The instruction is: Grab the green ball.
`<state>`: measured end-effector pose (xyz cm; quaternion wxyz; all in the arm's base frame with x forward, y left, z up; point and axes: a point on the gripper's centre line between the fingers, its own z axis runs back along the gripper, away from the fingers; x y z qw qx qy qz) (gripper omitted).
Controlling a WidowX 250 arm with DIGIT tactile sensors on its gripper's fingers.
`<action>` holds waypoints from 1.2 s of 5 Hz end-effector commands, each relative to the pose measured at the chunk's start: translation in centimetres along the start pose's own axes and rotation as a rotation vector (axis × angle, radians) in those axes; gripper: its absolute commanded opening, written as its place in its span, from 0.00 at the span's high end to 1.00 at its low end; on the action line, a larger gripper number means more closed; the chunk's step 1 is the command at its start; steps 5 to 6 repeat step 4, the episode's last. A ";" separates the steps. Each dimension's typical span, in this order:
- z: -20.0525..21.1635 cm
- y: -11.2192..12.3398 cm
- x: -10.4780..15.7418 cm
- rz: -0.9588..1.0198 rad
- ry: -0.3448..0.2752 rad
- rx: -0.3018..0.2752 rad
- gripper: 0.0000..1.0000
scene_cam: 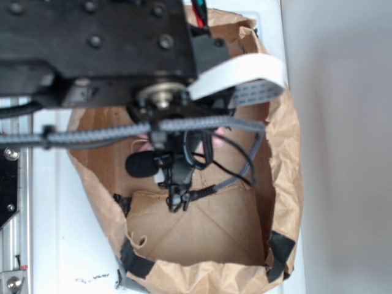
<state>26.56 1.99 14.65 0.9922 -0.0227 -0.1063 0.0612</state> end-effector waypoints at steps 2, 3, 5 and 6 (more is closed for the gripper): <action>3.8 -1.5 0.7 -0.023 -0.071 -0.032 1.00; 3.9 -1.8 0.9 -0.014 -0.077 -0.043 1.00; 3.7 -1.8 1.0 -0.009 -0.086 -0.042 1.00; 3.7 -1.8 1.0 -0.009 -0.086 -0.042 1.00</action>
